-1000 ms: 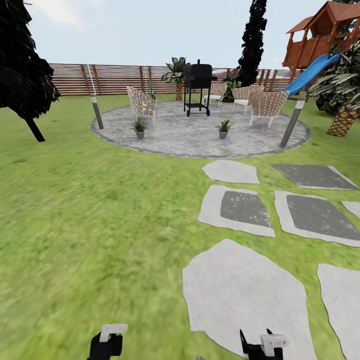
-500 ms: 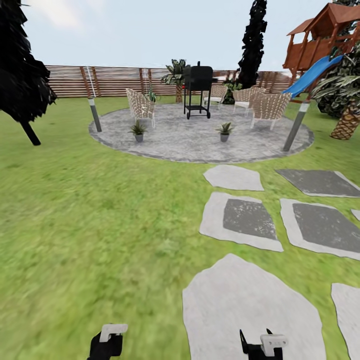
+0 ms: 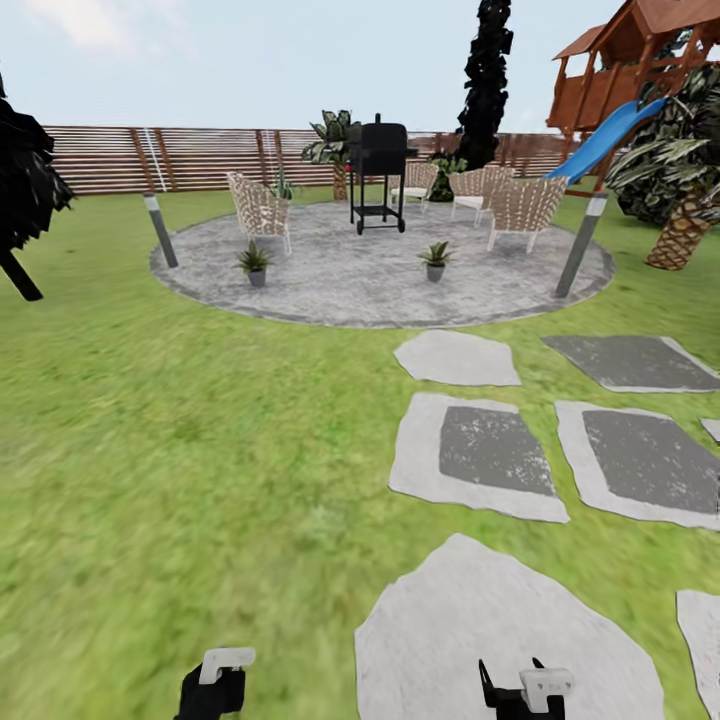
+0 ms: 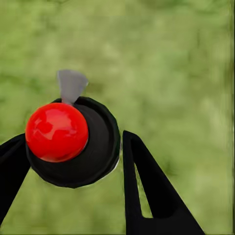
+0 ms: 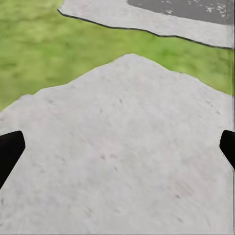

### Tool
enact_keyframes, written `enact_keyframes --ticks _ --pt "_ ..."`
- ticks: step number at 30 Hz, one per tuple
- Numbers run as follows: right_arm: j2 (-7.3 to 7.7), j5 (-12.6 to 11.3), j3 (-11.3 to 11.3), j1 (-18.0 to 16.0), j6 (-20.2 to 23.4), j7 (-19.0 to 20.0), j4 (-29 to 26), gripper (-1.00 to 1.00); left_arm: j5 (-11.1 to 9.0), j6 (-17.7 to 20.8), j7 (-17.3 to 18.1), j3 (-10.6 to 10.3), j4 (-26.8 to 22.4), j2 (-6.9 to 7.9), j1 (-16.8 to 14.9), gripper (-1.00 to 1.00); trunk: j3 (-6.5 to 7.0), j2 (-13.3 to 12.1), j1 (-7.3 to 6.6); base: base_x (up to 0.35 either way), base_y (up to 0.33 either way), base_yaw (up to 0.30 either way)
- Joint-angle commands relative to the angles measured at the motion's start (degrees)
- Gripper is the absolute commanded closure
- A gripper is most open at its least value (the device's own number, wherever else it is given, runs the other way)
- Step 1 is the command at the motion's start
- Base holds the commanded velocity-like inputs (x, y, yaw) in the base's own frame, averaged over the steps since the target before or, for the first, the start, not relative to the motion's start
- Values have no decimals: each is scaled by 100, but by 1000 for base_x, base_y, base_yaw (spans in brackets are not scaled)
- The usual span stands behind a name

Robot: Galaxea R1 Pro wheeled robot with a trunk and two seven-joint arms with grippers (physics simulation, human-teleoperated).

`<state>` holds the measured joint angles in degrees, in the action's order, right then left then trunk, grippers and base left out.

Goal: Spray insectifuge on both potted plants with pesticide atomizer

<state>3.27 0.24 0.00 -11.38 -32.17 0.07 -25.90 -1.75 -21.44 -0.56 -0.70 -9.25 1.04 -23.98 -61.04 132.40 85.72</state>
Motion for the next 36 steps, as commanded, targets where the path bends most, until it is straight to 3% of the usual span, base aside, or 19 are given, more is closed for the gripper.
enact_keyframes --ticks 1,9,36 --pt "-1 3 0 -4 -18 1 6 -100 -18 -19 -5 -9 3 1 -1 100 -4 1 2 339 0 -279" --pt "0 3 0 -5 -18 -15 6 -100 -18 -19 -5 -9 3 1 -1 100 -4 1 2 339 0 -208" --pt "-2 3 0 -4 -18 -16 6 -100 -18 -19 -5 -9 3 1 -1 100 -4 1 2 339 0 -4"
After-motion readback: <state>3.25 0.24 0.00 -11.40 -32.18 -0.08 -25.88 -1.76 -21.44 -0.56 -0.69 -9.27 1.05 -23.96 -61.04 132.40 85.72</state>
